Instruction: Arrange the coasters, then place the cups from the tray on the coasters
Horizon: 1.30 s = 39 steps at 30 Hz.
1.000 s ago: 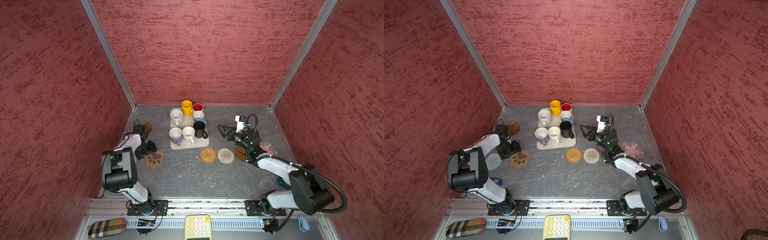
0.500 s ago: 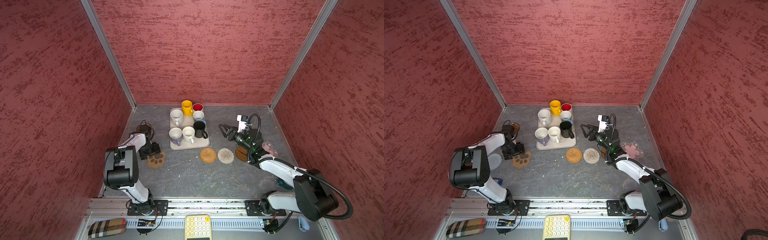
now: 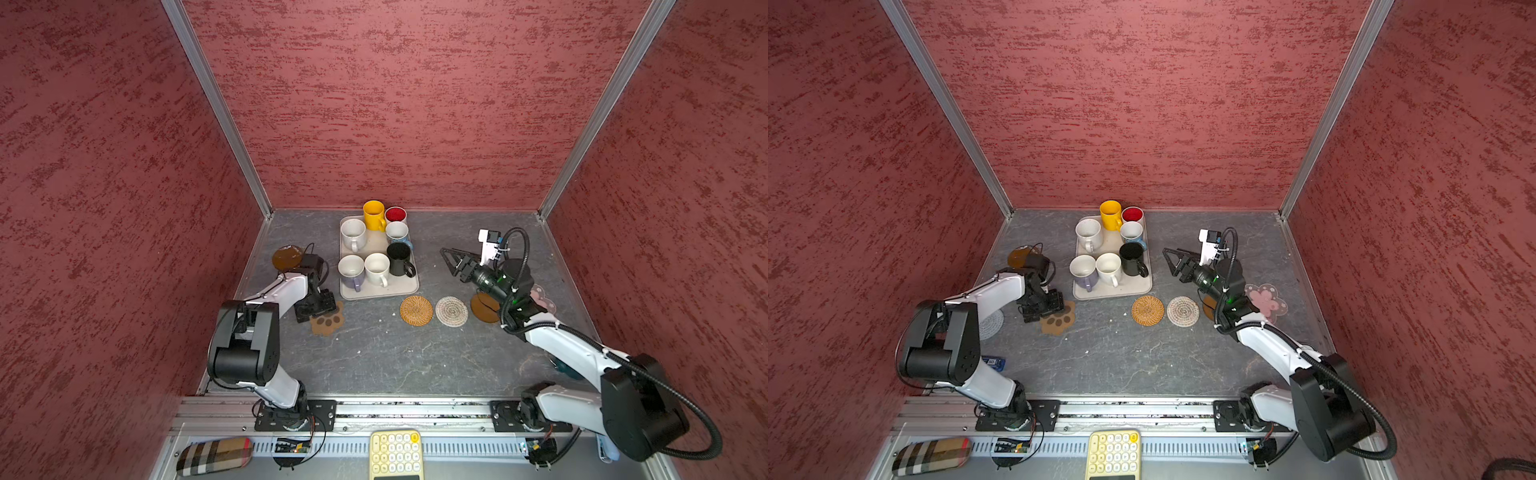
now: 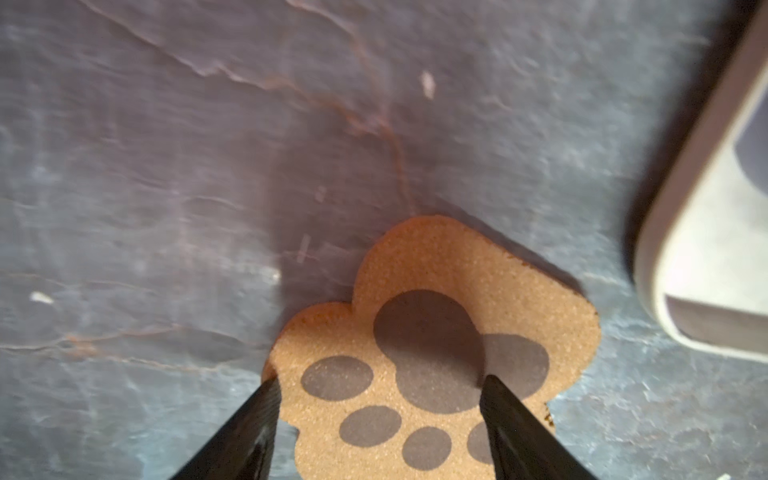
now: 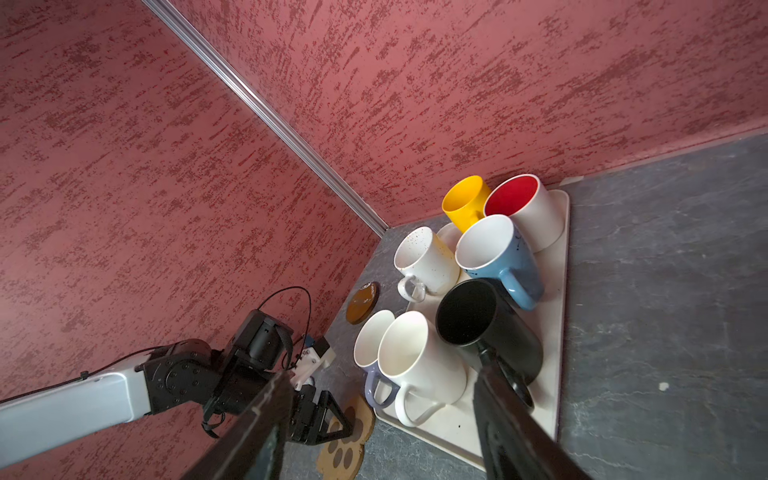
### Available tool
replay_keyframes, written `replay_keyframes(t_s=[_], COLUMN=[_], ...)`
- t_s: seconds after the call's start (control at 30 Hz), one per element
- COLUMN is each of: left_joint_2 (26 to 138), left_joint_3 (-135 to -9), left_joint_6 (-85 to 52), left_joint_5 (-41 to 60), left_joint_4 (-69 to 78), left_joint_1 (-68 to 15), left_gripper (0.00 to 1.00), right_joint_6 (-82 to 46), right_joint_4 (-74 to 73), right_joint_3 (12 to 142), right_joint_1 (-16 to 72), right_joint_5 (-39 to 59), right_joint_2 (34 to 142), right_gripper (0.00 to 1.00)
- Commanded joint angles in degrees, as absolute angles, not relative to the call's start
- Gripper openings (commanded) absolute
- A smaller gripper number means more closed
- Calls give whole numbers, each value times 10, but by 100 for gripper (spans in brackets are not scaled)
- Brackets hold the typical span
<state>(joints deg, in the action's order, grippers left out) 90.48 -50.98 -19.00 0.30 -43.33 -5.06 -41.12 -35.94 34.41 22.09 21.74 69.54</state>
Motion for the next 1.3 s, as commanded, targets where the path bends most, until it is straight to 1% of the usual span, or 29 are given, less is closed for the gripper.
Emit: replay_keyframes(t_s=[0.0, 0.47, 0.9, 1.03, 1.13, 1.27], left_joint_2=[896, 845, 858, 846, 806, 751], left_joint_3=[-490, -457, -467, -469, -471, -471], left_joint_6=[-218, -277, -320, -324, -313, -269], left_joint_5=[23, 32, 29, 12, 8, 21], left_joint_4=[-415, -374, -330, -344, -362, -376], left_joint_1=[-75, -182, -286, -300, -295, -265], left_gripper=[75, 74, 74, 74, 81, 90], right_joint_6=[-397, -380, -374, -368, -365, -363], right_joint_4=[-339, -265, -216, -200, -190, -184], right_joint_3=[338, 309, 305, 306, 306, 305], right_joint_1=[223, 224, 235, 242, 247, 254], right_joint_5=[217, 199, 181, 171, 166, 161], right_joint_2=[671, 596, 565, 556, 553, 553], right_gripper=[70, 70, 69, 69, 69, 70])
